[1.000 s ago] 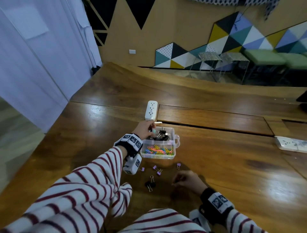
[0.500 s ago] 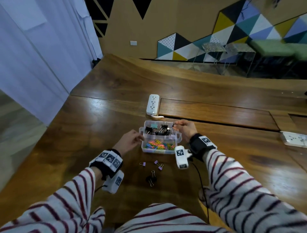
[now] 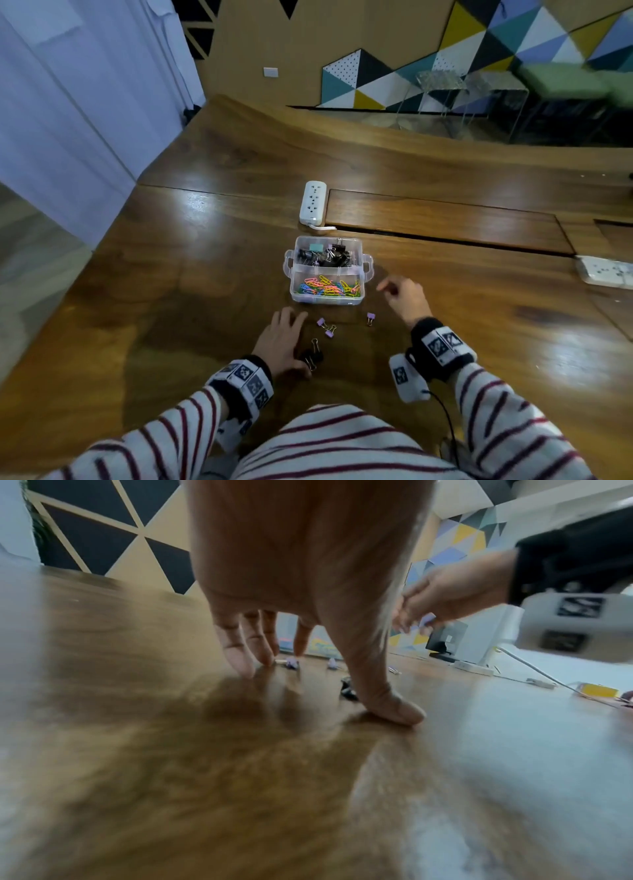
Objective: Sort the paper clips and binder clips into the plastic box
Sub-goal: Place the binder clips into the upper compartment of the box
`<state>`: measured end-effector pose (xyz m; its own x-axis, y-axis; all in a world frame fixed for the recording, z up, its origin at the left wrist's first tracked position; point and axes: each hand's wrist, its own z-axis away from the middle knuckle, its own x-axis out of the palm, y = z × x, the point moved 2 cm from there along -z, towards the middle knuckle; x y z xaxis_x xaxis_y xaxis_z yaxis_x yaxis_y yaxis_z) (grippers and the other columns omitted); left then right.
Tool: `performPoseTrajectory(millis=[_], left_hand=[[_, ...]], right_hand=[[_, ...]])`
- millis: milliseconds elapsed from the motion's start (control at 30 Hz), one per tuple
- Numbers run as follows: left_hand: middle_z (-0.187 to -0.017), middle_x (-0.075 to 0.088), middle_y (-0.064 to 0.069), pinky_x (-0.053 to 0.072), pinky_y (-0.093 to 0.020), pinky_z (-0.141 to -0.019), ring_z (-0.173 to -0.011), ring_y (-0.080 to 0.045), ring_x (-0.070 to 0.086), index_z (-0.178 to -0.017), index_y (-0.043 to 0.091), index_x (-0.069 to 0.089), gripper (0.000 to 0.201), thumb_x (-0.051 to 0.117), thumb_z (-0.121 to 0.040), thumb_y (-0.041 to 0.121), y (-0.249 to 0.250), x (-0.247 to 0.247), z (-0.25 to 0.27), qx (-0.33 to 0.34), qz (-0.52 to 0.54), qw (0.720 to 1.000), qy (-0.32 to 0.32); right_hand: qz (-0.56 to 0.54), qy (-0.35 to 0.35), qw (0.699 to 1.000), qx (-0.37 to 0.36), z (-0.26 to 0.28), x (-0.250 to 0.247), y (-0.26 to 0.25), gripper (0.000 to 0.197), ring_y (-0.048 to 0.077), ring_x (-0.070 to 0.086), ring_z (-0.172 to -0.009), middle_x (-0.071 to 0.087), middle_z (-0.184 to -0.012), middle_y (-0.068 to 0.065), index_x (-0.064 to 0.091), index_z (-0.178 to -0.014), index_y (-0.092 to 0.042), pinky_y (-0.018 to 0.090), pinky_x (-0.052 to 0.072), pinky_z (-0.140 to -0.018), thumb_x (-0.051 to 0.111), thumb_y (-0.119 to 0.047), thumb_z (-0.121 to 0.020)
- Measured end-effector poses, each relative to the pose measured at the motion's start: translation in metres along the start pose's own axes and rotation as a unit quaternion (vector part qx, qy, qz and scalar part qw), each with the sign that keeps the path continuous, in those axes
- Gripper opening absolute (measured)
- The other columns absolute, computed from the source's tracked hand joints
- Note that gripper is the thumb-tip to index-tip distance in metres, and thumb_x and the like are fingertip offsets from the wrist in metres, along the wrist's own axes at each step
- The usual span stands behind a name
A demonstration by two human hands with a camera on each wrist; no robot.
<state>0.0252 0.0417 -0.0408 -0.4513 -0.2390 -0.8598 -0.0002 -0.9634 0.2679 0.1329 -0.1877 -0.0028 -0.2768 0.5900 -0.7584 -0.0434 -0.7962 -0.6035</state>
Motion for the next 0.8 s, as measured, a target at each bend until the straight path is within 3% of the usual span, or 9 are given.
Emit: performPoseTrajectory(millis=[100, 300, 433, 633, 800], left_hand=[[-0.129, 0.029, -0.007, 0.044, -0.035, -0.098, -0.12, -0.023, 0.033, -0.133, 0.018, 0.032, 0.089, 0.08, -0.061, 0.039, -0.001, -0.003, -0.004, -0.004, 0.039, 0.999, 0.009], [-0.121, 0.039, -0.007, 0.045, -0.03, -0.091, -0.11, -0.019, 0.043, -0.119, 0.015, 0.045, 0.048, 0.067, -0.079, 0.031, 0.001, -0.002, 0.002, 0.027, 0.026, 0.999, 0.015], [-0.12, 0.041, -0.008, 0.044, -0.031, -0.092, -0.11, -0.021, 0.044, -0.121, 0.014, 0.047, 0.039, 0.06, -0.086, 0.024, 0.003, -0.001, 0.006, 0.026, 0.028, 0.999, 0.022], [-0.125, 0.041, -0.011, 0.043, -0.036, -0.097, -0.115, -0.025, 0.046, -0.128, 0.013, 0.044, 0.043, 0.057, -0.088, 0.021, 0.006, -0.002, 0.008, 0.014, 0.021, 1.0, 0.009], [-0.125, 0.042, -0.012, 0.043, -0.035, -0.097, -0.114, -0.027, 0.048, -0.128, 0.012, 0.044, 0.042, 0.055, -0.088, 0.017, 0.008, -0.005, 0.008, 0.012, 0.028, 1.0, -0.001]], right_hand=[[0.063, -0.074, 0.994, 0.042, 0.016, 0.02, 0.029, 0.021, 0.03, 0.057, -0.107, 0.06, -0.115, 0.015, 0.058, -0.104, -0.01, 0.039, 0.046, -0.095, 0.061, -0.015, -0.084], [0.108, -0.068, 0.992, -0.008, 0.029, 0.059, 0.012, 0.049, 0.022, 0.043, -0.117, 0.043, -0.124, 0.009, 0.046, -0.115, -0.011, 0.033, 0.041, -0.099, 0.064, -0.039, -0.08], [0.13, -0.093, 0.987, -0.022, 0.033, 0.081, -0.016, 0.069, 0.025, 0.033, -0.125, 0.036, -0.129, 0.009, 0.038, -0.125, -0.009, 0.037, 0.038, -0.102, 0.065, -0.048, -0.075], [0.127, -0.079, 0.987, -0.05, 0.04, 0.102, -0.044, 0.058, 0.027, 0.032, -0.128, 0.035, -0.133, 0.01, 0.037, -0.129, -0.014, 0.039, 0.041, -0.101, 0.065, -0.029, -0.081], [0.132, -0.101, 0.984, -0.059, 0.042, 0.099, -0.037, 0.033, 0.032, 0.043, -0.116, 0.041, -0.123, 0.014, 0.049, -0.111, -0.01, 0.036, 0.04, -0.098, 0.061, -0.011, -0.081]])
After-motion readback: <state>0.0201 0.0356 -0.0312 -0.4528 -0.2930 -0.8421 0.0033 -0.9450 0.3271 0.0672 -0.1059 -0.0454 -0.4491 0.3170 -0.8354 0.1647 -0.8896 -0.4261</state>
